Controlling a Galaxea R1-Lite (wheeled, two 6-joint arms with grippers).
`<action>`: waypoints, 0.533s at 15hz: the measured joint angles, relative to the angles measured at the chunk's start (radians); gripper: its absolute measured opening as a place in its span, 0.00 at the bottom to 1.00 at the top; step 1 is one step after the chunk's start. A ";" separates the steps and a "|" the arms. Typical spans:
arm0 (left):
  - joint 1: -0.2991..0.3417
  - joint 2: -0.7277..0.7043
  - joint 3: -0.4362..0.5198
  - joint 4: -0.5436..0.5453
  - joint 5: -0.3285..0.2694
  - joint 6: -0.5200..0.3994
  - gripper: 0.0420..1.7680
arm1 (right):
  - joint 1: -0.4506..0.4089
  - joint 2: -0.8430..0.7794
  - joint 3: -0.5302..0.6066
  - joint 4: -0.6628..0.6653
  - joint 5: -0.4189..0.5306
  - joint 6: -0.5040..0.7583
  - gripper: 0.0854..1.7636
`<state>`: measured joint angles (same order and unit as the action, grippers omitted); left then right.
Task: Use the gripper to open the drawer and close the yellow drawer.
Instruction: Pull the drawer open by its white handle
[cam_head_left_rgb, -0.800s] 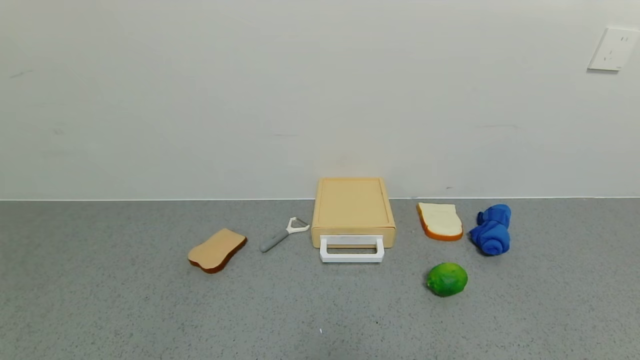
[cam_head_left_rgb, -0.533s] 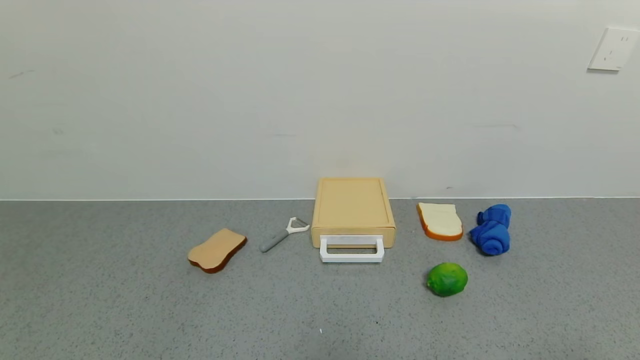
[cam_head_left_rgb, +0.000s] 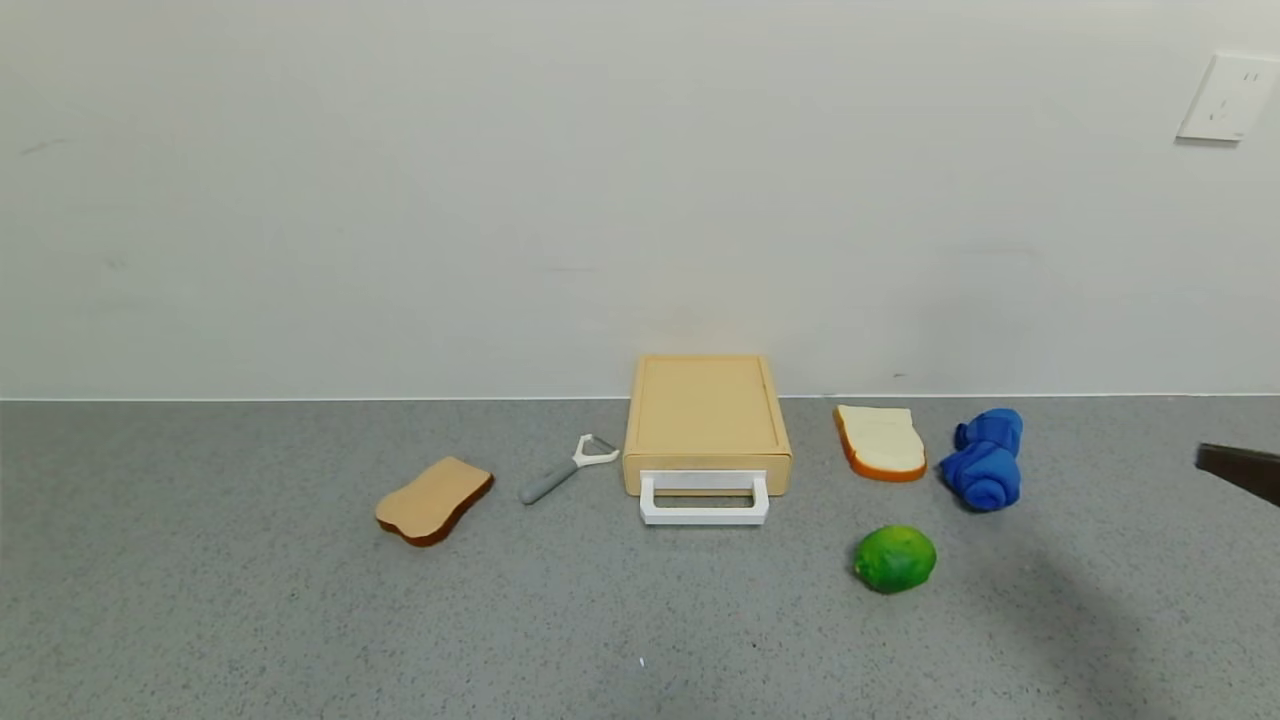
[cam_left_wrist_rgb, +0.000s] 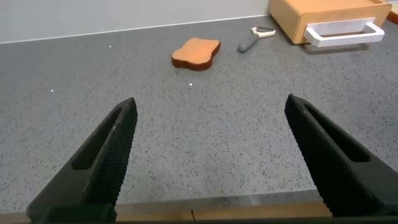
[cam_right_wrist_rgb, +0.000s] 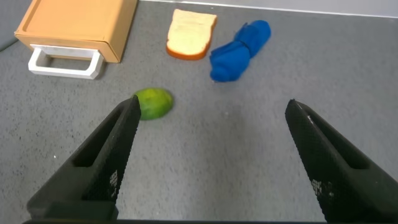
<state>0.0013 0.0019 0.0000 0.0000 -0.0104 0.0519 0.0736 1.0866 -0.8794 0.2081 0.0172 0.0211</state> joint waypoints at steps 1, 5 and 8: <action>0.000 0.000 0.000 0.000 0.000 0.000 0.97 | 0.018 0.076 -0.058 0.008 -0.002 0.001 0.97; 0.000 0.000 0.000 0.000 0.000 0.000 0.97 | 0.108 0.335 -0.290 0.103 -0.007 0.050 0.97; 0.000 0.000 0.000 0.000 0.000 0.000 0.97 | 0.182 0.480 -0.395 0.142 -0.005 0.068 0.97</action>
<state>0.0013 0.0019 0.0000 0.0000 -0.0104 0.0519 0.2560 1.5664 -1.2747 0.3502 0.0123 0.0894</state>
